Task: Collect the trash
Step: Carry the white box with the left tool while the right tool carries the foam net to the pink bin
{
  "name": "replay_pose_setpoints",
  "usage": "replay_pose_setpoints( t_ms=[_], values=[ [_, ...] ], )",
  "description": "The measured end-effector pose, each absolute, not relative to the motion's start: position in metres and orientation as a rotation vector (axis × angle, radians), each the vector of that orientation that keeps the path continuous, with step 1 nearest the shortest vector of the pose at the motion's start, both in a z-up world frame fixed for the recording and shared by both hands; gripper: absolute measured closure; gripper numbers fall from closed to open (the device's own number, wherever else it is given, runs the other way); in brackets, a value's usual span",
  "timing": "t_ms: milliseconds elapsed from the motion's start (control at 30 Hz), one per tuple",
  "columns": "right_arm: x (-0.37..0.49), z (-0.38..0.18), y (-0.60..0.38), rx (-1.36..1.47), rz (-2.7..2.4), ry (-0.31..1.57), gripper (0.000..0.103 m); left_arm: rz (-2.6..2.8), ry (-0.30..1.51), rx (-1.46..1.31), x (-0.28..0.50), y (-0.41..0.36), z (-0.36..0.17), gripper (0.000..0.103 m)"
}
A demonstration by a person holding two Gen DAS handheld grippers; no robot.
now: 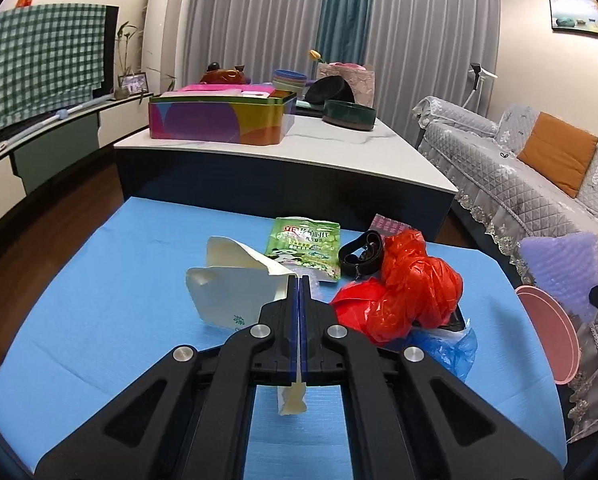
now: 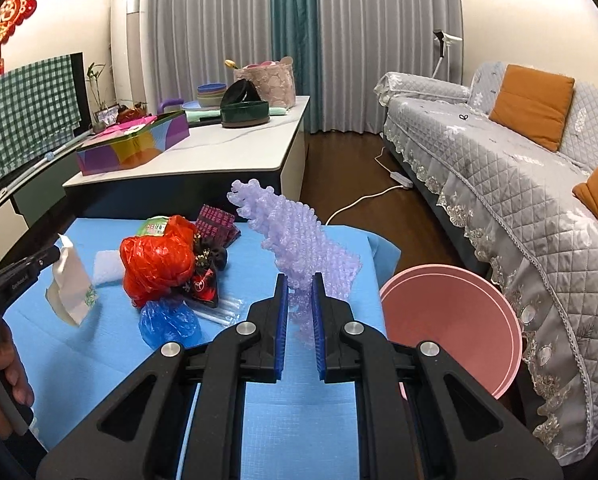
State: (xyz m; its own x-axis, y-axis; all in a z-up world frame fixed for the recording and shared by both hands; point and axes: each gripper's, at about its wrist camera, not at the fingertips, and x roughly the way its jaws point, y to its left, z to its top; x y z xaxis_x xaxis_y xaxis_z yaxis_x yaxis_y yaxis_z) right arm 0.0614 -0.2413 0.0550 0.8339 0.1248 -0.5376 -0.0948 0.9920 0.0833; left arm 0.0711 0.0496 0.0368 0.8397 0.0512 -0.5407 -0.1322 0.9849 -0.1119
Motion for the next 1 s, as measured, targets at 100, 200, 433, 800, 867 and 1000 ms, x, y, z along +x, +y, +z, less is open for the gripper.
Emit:
replay_pose_setpoints(
  t_ms=[100, 200, 433, 800, 867, 1000],
  values=[
    [0.062, 0.060, -0.245, 0.067, 0.115, 0.563, 0.091, 0.089, 0.547, -0.123, 0.067, 0.045, 0.044, 0.103],
    [0.061, 0.065, -0.248, 0.080, 0.113, 0.560, 0.091, 0.067, 0.523, -0.098, 0.063, 0.037, 0.056, 0.103],
    [0.057, 0.076, -0.271, 0.139, 0.098, 0.580, 0.091, -0.002, 0.481, -0.062, 0.057, 0.014, 0.083, 0.103],
    [0.053, 0.073, -0.319, 0.189, 0.003, 0.587, 0.091, -0.191, 0.428, -0.024, 0.067, -0.060, 0.103, 0.103],
    [0.053, 0.070, -0.331, 0.197, -0.024, 0.588, 0.091, -0.227, 0.427, -0.023, 0.071, -0.075, 0.103, 0.103],
    [0.053, 0.065, -0.354, 0.207, -0.080, 0.587, 0.091, -0.303, 0.427, -0.023, 0.081, -0.108, 0.101, 0.103]
  ],
)
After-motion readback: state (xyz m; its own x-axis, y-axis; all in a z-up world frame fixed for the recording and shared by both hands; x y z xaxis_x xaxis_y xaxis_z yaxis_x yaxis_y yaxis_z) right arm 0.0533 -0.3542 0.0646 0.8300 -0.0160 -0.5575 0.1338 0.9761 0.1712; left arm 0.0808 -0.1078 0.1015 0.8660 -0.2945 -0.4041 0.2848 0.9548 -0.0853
